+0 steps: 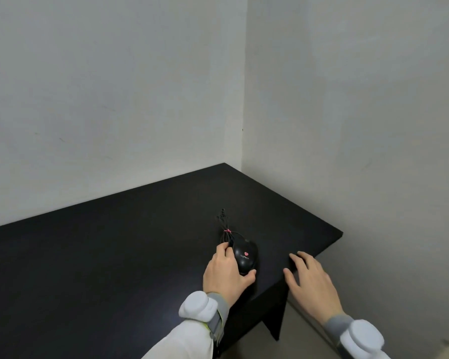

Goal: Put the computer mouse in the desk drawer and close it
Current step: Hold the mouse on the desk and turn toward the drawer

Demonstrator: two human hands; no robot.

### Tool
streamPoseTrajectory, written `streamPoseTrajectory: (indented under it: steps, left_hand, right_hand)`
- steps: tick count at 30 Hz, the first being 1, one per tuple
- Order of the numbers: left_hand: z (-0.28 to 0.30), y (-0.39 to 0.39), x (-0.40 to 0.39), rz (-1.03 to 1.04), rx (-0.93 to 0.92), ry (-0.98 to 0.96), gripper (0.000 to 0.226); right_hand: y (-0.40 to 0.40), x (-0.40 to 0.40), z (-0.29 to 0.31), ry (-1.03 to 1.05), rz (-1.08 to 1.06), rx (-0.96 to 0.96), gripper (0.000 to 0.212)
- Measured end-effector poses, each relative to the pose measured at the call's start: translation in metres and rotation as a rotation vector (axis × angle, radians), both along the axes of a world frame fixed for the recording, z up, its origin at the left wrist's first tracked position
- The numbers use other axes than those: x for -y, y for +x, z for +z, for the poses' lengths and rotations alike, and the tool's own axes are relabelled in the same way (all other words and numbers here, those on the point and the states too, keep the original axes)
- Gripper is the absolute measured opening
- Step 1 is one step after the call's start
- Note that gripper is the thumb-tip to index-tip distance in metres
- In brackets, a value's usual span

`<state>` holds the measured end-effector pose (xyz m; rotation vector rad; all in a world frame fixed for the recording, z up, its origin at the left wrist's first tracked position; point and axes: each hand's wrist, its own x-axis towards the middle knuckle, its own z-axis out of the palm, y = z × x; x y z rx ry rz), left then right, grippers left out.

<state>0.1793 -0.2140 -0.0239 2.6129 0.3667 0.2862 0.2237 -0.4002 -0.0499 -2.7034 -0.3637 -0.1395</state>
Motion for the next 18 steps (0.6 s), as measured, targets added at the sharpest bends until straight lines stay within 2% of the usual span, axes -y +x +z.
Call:
streamPoseTrajectory:
  steps: [12, 18]
  left_hand:
    - [-0.019, -0.002, -0.002, 0.028, 0.043, -0.041, 0.072]
    - [-0.023, -0.002, -0.003, 0.039, 0.053, 0.036, 0.075]
  right_hand:
    - [0.000, 0.001, -0.019, 0.097, -0.010, 0.084, 0.050]
    - [0.001, 0.005, -0.020, 0.076, 0.023, 0.119, 0.050]
